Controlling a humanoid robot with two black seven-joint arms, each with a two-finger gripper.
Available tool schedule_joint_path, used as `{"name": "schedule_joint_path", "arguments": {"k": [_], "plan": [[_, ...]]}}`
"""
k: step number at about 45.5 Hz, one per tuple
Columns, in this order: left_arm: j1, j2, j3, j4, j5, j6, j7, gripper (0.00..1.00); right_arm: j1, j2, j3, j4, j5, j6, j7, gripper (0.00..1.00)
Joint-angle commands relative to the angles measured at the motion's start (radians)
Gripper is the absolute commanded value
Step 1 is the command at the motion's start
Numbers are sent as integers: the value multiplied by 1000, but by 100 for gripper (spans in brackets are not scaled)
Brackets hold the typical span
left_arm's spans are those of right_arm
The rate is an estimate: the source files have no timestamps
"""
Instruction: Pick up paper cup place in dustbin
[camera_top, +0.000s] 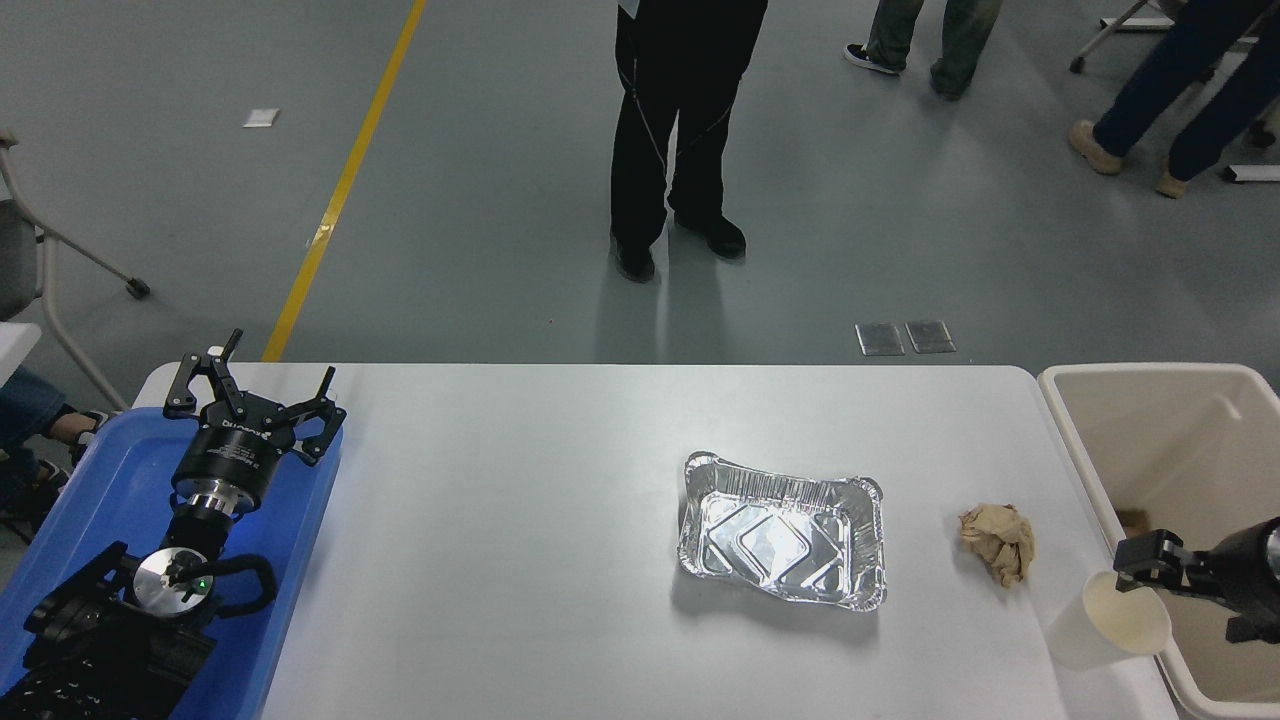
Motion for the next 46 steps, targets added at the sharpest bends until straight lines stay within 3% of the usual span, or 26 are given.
{"name": "schedule_joint_path", "arguments": {"k": [1,10,14,17,20,23,46], "plan": [[0,0,-1,0,0,0,0,99,-132,-4,55,-53,-1,-65,0,100],[0,0,-1,0,0,0,-1,99,-236,1,130,-76,-1,-135,0,100],[0,0,-1,0,0,0,-1,99,-261,4,164,-79,-2,-151,0,89],[0,0,-1,0,0,0,-1,99,-266,7,169,-78,-2,-163,0,67],[0,0,-1,0,0,0,-1,99,-270,16,167,-78,-1,-166,0,28],[0,0,-1,0,0,0,-1,99,-278,30,167,-78,-1,-169,0,1],[0,0,1,0,0,0,0,99,-227,1,151,-59,-62,-181,0,0]]}}
